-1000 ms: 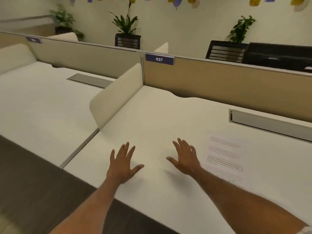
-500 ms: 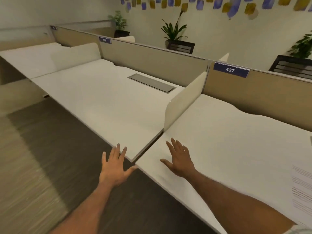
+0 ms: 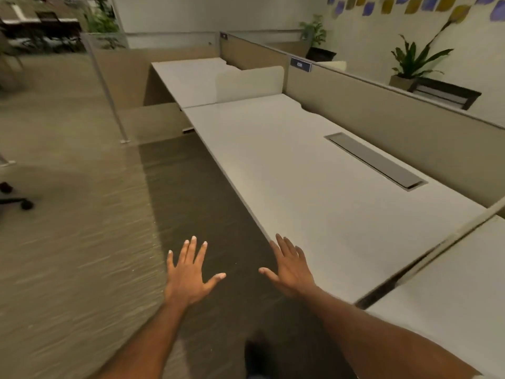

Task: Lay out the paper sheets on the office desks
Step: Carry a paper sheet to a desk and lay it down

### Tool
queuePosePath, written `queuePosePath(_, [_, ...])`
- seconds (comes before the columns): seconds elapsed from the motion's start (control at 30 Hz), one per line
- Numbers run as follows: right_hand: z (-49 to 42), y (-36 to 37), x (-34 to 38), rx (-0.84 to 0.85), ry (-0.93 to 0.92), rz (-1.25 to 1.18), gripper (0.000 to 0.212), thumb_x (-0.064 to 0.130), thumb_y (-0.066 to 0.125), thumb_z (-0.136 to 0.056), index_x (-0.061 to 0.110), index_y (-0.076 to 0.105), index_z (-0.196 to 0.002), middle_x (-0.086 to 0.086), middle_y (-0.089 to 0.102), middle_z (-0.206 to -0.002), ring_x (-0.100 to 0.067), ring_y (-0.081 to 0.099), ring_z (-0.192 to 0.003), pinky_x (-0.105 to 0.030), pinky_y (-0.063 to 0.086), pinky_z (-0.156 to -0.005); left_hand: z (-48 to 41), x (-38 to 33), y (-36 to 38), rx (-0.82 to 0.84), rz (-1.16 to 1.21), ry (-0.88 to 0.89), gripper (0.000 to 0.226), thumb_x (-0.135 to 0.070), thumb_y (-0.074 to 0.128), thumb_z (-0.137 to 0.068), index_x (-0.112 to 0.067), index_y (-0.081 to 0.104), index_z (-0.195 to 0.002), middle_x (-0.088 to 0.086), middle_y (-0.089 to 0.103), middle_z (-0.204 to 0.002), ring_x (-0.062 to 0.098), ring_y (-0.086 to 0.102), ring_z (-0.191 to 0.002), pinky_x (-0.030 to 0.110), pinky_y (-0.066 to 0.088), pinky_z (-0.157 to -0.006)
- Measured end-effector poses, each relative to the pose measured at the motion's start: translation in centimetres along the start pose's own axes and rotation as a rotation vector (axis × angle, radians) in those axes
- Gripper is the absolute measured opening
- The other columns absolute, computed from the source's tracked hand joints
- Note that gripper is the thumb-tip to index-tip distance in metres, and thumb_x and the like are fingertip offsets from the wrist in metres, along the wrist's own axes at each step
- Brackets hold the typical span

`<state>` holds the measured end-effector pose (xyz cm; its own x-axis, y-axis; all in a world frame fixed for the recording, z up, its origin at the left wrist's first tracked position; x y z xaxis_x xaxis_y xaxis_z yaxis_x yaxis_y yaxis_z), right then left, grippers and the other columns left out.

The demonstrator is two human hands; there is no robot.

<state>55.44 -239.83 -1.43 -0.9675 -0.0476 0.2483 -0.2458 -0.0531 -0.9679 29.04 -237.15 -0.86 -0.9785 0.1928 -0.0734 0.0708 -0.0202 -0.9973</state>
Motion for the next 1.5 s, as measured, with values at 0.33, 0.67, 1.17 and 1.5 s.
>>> queuePosePath(0.33, [-22.9,0.0,6.8,0.039,-0.186,-0.009,0.083,0.079,0.02,-0.087,0.035,0.005,-0.155,0.002,-0.004,-0.166,-0.023,-0.002,-0.153,-0.046,-0.002,-0.12,-15.5,11.9,-2.9,-0.032,-0.012,-0.182,0.114,-0.095,0.002,-0.067,-0.025,0.016,-0.156,0.004,0.004,-0.166,0.021,0.003,-0.153,0.06,0.008,-0.12])
queuePosePath(0.67, [-43.1,-0.8,12.1,0.013,-0.218,-0.018,0.082,0.078,0.022,-0.087,0.035,0.006,-0.155,0.002,-0.004,-0.166,-0.023,-0.003,-0.153,-0.049,-0.005,-0.119,-30.8,21.9,-4.8,-0.032,-0.059,-0.231,0.111,-0.094,0.005,-0.07,-0.025,0.009,-0.156,0.004,0.0,-0.166,0.02,-0.002,-0.153,0.058,0.003,-0.12])
queuePosePath(1.17, [-74.8,0.0,21.9,0.013,-0.15,0.051,0.084,0.08,0.018,-0.086,0.035,0.002,-0.155,0.002,-0.011,-0.165,-0.022,-0.008,-0.153,-0.05,-0.002,-0.121,-61.2,40.4,-7.1,-0.015,-0.033,-0.126,0.105,-0.091,0.011,-0.075,-0.026,0.007,-0.157,0.004,-0.004,-0.166,0.02,-0.003,-0.153,0.056,0.001,-0.121])
queuePosePath(1.5, [-97.4,2.4,27.5,0.018,-0.209,0.09,0.087,0.08,0.02,-0.086,0.033,-0.005,-0.156,-0.001,-0.022,-0.163,-0.023,-0.018,-0.151,-0.051,-0.009,-0.119,-80.6,49.6,-5.8,-0.003,-0.063,-0.143,0.106,-0.092,0.012,-0.073,-0.026,0.012,-0.156,0.004,0.001,-0.166,0.022,0.003,-0.153,0.057,0.006,-0.12])
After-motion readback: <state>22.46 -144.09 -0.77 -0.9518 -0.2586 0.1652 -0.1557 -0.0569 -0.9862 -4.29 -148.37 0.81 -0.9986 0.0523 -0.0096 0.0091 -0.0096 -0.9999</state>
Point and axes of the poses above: each hand's wrist, its own z-axis away from the middle knuckle, its own y-axis out of the palm, x = y × z, the point moved 8 cm from there along -z, towards the middle knuckle
